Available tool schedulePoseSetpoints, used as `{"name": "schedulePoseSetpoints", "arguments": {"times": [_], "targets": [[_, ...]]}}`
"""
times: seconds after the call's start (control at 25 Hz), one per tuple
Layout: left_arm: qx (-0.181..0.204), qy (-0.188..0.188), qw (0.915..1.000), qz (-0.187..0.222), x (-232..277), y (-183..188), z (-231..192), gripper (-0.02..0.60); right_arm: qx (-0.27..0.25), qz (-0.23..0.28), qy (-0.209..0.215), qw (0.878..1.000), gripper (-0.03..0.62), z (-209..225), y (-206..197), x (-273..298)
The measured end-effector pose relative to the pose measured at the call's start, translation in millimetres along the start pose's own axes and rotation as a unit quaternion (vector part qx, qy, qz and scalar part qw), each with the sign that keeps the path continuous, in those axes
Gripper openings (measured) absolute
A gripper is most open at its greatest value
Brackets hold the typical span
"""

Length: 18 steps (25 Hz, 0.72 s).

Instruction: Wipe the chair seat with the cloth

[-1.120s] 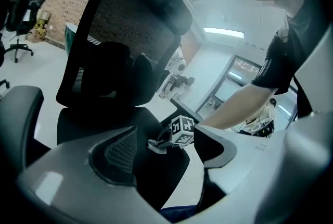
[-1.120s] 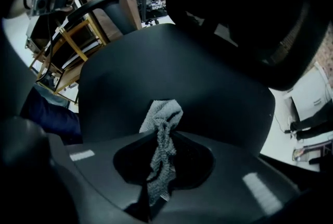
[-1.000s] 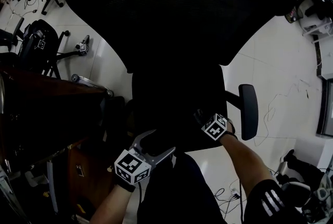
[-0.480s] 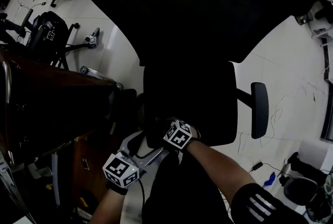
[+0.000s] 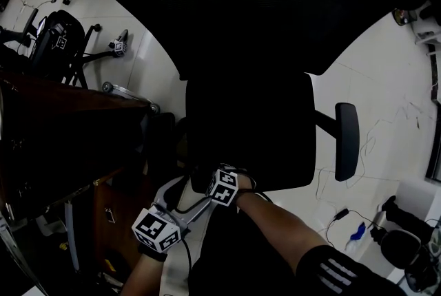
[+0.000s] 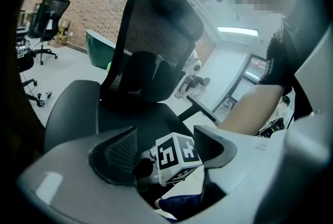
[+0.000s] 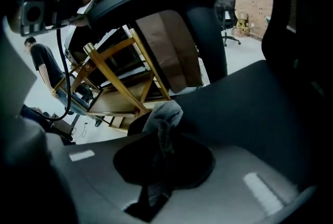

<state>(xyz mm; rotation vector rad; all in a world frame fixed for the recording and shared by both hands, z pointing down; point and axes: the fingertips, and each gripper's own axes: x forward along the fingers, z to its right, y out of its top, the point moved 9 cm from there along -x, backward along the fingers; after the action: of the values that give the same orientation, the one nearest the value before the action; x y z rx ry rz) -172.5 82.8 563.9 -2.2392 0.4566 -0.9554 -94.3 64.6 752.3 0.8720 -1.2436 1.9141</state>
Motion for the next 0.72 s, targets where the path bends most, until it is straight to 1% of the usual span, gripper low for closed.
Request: {"name": "schedulePoseSetpoints", "arguments": {"times": [0.12, 0.24, 0.28, 0.4, 0.44, 0.52, 0.6, 0.72], "targets": [[-0.001, -0.007, 0.9999, -0.010, 12, 2, 5, 0.364, 0.028, -0.009, -0.001, 1.000, 0.044, 3, -30, -11], [0.001, -0.015, 0.9996, -0.023, 27, 2, 10, 0.364, 0.055, -0.023, -0.021, 0.998, 0.044, 17, -73, -29], [0.008, -0.018, 0.9994, -0.030, 33, 2, 14, 0.364, 0.063, -0.026, -0.026, 0.997, 0.044, 21, -89, -35], [0.057, -0.037, 0.9959, -0.060, 51, 3, 32, 0.364, 0.073, -0.037, -0.039, 0.996, 0.044, 31, -133, -61], [0.063, -0.046, 0.9948, -0.065, 58, 4, 38, 0.364, 0.075, -0.042, -0.047, 0.995, 0.044, 35, -146, -71], [0.052, -0.061, 0.9947, -0.064, 72, 6, 44, 0.364, 0.087, -0.051, -0.064, 0.993, 0.044, 43, -172, -90], [0.040, -0.074, 0.9944, -0.064, 88, 8, 51, 0.364, 0.111, -0.056, -0.083, 0.989, 0.044, 50, -196, -110], [0.043, -0.092, 0.9923, -0.070, 110, 14, 64, 0.364, 0.162, -0.056, -0.111, 0.979, 0.044, 62, -227, -141]]}}
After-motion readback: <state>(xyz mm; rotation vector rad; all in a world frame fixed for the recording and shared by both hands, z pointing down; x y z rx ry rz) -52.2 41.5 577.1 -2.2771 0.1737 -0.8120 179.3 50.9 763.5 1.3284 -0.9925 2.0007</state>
